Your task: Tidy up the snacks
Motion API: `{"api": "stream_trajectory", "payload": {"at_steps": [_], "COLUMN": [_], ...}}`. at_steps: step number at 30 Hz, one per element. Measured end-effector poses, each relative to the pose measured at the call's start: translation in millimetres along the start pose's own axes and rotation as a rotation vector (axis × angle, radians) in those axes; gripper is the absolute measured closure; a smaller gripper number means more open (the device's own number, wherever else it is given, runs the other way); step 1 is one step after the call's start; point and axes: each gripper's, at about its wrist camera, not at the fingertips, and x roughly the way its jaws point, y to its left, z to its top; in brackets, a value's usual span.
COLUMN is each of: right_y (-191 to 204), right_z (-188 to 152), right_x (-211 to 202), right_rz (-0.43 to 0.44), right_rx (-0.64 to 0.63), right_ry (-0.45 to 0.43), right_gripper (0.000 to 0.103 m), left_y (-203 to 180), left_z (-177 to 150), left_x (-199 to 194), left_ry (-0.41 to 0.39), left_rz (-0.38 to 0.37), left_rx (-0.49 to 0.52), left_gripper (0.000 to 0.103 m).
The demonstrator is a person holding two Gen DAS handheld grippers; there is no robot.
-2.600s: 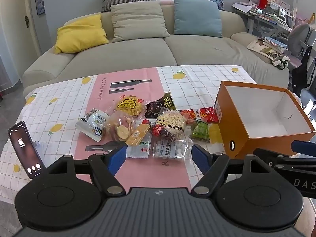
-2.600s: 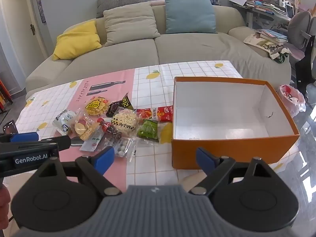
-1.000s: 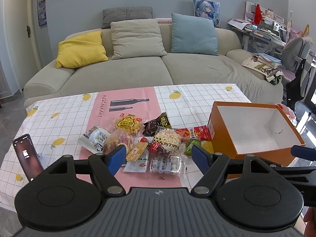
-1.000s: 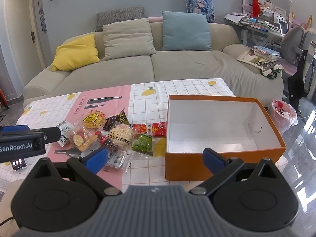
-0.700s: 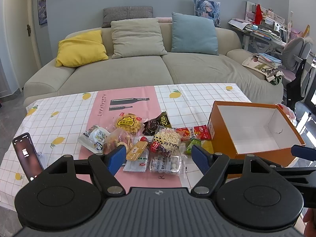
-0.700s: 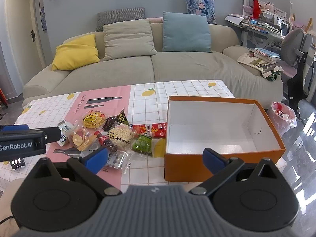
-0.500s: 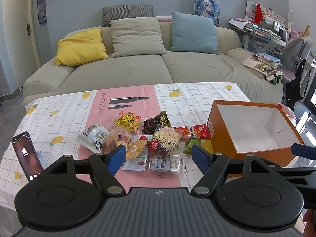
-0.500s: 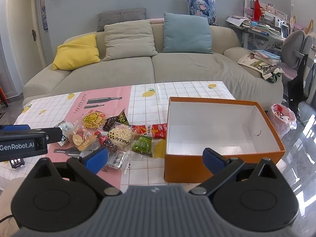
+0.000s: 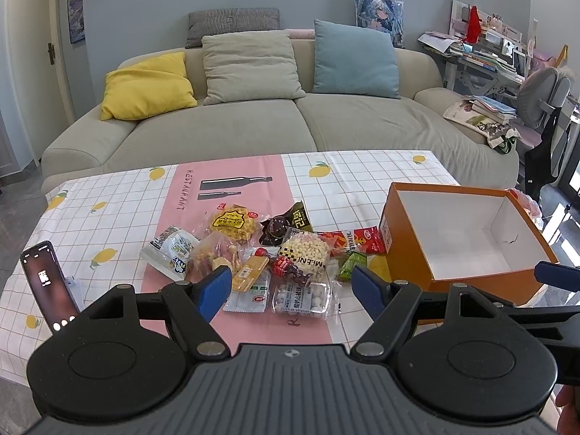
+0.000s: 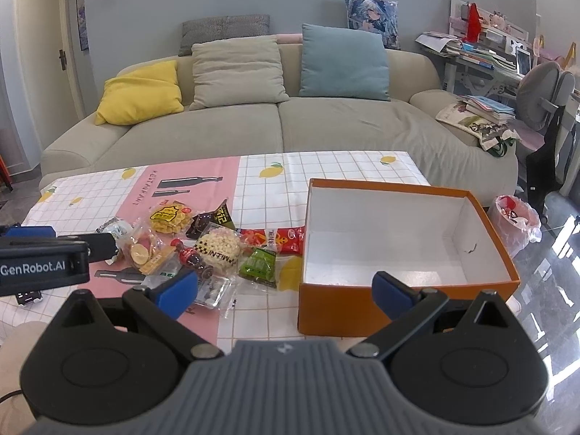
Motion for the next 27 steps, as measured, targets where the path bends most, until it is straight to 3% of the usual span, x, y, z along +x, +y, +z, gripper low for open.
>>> {"api": "stream_trajectory", "payload": {"at_steps": [19,27], "right_y": [0.7,10.0], "right_z": [-1.4,9.3], "right_x": [7.8,24.2], "right_rz": [0.005,0.046], "right_rx": [-0.003,-0.093], "right_ry": [0.016,-0.032], "right_gripper": [0.003,0.003], "left_y": [8.5,35.9], "left_z": [3.8,11.5], "left_x": [5.6,31.1], "left_ry": [0.031,0.108], "left_rz": [-0.015,-0.09], "left_rx": [-0.039,-0.142], "left_gripper": [0.015,0.035]}}
